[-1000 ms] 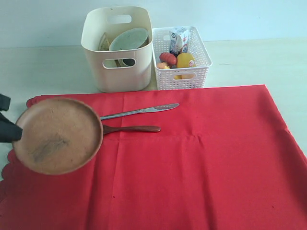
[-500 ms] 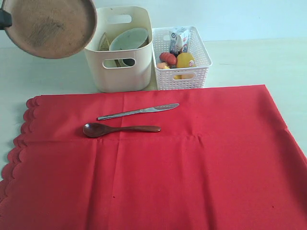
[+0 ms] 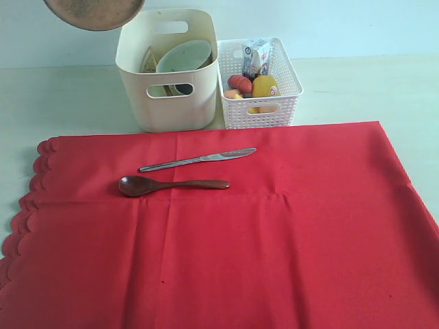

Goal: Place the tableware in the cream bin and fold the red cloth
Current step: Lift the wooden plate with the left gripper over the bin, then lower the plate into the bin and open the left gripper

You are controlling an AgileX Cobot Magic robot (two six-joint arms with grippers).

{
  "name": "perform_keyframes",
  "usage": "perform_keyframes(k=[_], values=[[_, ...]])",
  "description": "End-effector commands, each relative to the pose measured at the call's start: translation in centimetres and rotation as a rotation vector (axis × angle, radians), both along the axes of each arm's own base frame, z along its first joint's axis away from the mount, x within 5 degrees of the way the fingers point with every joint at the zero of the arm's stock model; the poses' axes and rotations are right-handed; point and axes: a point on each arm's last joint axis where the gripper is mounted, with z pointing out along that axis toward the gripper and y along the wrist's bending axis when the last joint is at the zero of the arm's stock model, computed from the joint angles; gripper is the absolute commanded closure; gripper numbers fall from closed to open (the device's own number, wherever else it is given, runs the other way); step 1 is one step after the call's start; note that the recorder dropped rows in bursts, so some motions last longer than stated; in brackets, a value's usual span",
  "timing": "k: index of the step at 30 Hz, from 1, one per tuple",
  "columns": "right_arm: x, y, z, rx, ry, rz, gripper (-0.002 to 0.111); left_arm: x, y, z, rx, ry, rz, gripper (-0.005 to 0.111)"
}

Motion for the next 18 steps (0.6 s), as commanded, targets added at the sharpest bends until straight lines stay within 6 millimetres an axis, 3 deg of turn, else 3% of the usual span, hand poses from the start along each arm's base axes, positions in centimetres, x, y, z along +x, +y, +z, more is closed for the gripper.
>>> perform_keyframes(k=[1, 11, 18], values=[[0.0, 0.0, 0.0, 0.003, -0.012, -0.007, 0.108, 3.4, -1.9, -1.4, -0.031, -0.009, -0.036, 0.107], [0.0, 0.0, 0.0, 0.001, -0.012, -0.007, 0.108, 9.0, -7.0, -6.4, -0.021, -0.013, -0.109, 0.107], [0.0, 0.0, 0.0, 0.001, -0.012, -0.007, 0.108, 9.9, -7.5, -9.7, -0.011, 0.043, -0.115, 0.107]])
